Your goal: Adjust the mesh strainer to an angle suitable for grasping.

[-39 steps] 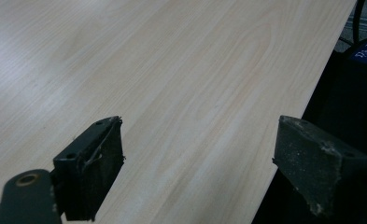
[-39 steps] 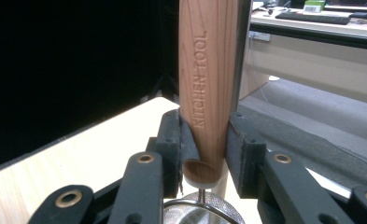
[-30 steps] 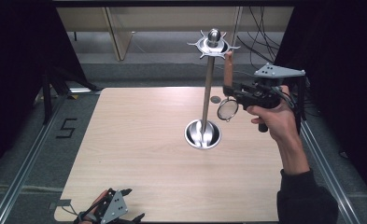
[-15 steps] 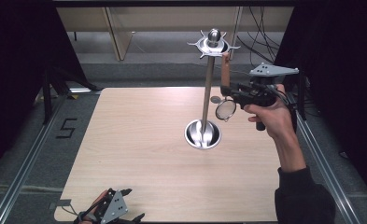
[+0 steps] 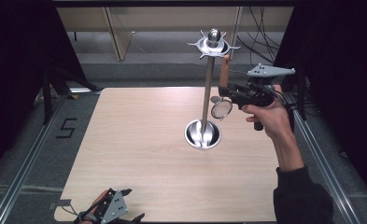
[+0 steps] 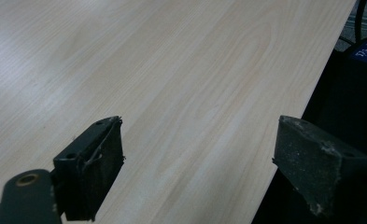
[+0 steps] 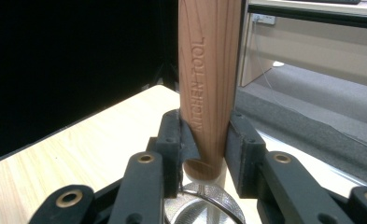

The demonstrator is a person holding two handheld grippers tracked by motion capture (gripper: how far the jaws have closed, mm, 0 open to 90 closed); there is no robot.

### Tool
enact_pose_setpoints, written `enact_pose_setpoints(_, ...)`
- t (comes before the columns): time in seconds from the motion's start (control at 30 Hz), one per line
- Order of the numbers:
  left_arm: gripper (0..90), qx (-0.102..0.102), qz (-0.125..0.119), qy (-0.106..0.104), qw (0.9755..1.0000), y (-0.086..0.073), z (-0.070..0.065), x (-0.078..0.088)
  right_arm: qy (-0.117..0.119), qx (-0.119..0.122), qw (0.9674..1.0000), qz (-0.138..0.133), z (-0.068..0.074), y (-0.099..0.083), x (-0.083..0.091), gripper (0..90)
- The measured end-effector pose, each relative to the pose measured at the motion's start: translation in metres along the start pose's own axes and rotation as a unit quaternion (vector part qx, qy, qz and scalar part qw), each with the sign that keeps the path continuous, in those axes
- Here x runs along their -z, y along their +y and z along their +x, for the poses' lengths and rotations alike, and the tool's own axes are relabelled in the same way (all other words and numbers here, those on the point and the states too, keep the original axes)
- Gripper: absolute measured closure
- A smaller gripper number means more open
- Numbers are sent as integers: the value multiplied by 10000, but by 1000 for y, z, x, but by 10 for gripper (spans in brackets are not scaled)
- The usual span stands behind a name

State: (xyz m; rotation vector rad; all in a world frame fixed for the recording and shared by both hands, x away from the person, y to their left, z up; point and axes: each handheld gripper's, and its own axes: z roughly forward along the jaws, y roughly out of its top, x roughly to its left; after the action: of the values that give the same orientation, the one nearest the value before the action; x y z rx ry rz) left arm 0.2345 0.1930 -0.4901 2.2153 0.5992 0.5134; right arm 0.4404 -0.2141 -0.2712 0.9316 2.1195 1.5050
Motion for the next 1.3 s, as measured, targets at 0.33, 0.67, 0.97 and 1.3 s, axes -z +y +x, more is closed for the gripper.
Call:
enact_pose_setpoints(0.33,152,-26,22,24,10000,0,1,0,-48,40,9999,-146,0,-1,-2,661)
enact_pose_setpoints(0.67,152,4,-6,13,10000,0,0,0,-45,-170,9996,-216,2,-7,10,597)
enact_pose_setpoints(0.97,152,30,33,-31,10000,0,1,1,-208,-52,9992,-338,7,-16,17,518)
enact_pose_setpoints(1.3,152,-25,77,0,10000,1,2,2,-343,-216,9983,-411,6,-33,23,461)
